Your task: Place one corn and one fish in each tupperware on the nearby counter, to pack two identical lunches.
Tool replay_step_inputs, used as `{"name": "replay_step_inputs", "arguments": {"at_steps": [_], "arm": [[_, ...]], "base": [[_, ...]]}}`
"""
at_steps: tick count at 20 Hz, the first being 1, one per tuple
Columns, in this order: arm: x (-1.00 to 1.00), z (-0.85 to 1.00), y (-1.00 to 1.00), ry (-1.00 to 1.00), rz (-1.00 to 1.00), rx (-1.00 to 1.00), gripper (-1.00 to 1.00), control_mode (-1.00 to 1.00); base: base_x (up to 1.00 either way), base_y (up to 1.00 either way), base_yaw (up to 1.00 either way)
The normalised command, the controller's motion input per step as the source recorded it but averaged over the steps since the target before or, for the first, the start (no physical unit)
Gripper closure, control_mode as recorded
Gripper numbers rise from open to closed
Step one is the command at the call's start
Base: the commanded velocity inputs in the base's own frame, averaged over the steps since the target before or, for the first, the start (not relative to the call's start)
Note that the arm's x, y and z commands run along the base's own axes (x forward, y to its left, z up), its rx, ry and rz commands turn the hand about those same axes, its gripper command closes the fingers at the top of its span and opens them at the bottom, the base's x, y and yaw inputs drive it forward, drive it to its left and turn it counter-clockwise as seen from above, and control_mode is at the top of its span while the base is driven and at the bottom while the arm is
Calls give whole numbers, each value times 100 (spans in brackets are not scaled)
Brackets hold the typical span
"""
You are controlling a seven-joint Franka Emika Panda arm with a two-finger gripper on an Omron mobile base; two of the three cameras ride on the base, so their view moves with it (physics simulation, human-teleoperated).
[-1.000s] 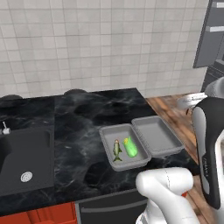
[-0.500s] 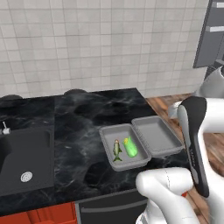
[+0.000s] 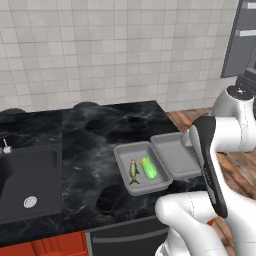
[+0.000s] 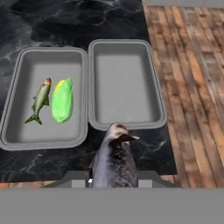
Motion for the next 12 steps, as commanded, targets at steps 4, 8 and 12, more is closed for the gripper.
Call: {"name": "replay_step_inputs", "arguments": {"at_steps": [4,8,12], "arm": [[36,-46,-3,3,0,0,100,-100],[49,-42,0,0,0,0,100,-100],[47,-38,-1,0,0,0,100,-100]], "base": [[0,0,0],[0,0,0],[0,0,0]]}}
